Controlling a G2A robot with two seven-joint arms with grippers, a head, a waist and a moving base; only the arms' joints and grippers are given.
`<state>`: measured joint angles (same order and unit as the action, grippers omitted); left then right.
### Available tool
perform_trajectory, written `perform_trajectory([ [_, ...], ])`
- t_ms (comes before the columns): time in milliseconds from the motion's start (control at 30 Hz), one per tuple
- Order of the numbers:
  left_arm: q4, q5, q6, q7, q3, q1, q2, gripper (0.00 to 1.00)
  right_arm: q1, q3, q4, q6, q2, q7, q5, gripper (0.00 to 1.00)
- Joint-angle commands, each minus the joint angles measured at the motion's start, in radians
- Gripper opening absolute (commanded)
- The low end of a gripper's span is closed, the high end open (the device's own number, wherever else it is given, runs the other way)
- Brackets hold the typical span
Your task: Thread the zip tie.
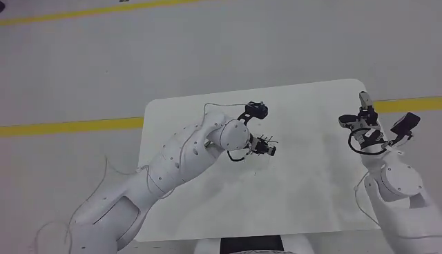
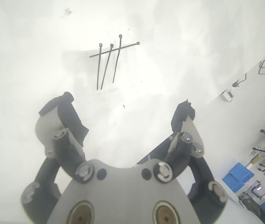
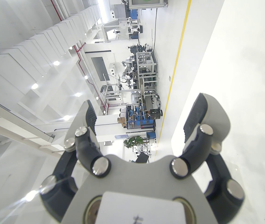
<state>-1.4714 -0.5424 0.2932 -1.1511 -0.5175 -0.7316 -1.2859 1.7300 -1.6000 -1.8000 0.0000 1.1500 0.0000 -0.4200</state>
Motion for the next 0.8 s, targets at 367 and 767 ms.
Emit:
perform_trajectory([
  [367, 0.074, 0.071, -0.177, 0.115, -0.010, -0.026, -0.005, 1.00, 0.000, 0.000, 0.000, 0.000, 0.000, 0.000, 0.000, 1.00],
  [767, 0.253, 0.071, -0.318, 0.214, 0.063, 0.033, -0.061, 1.00, 0.000, 0.000, 0.000, 0.000, 0.000, 0.000, 0.000, 1.00],
])
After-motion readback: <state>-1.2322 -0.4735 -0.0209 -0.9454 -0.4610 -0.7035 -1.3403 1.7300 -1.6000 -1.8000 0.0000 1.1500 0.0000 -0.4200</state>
